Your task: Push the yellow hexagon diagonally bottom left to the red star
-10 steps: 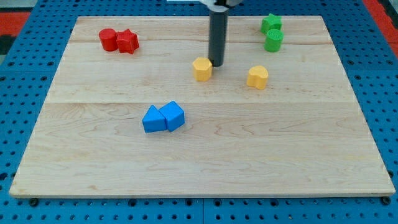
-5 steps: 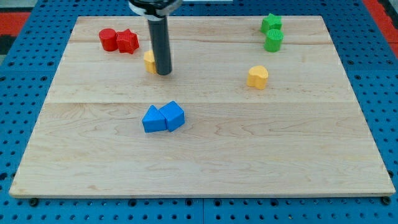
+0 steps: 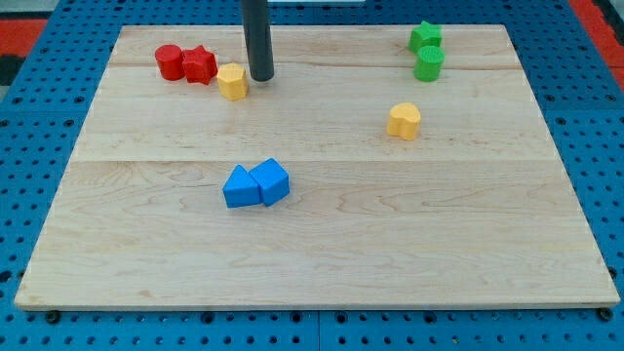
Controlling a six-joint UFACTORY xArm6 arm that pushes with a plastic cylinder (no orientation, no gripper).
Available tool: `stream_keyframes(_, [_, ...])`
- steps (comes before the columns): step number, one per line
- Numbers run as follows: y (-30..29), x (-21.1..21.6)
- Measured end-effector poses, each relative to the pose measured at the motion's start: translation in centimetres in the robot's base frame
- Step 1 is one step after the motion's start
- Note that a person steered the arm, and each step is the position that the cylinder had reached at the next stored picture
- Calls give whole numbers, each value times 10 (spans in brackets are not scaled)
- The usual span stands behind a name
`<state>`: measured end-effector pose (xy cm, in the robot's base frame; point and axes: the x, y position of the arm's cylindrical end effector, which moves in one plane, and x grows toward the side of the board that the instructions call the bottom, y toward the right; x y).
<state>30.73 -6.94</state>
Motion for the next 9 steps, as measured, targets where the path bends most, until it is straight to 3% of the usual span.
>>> stream_keyframes(2, [-34,19])
stream_keyframes(3, [-8,-2])
stream_keyframes(4, [-34,-11])
stream_keyframes(7, [-105,35])
stream_keyframes(9, [-80,25])
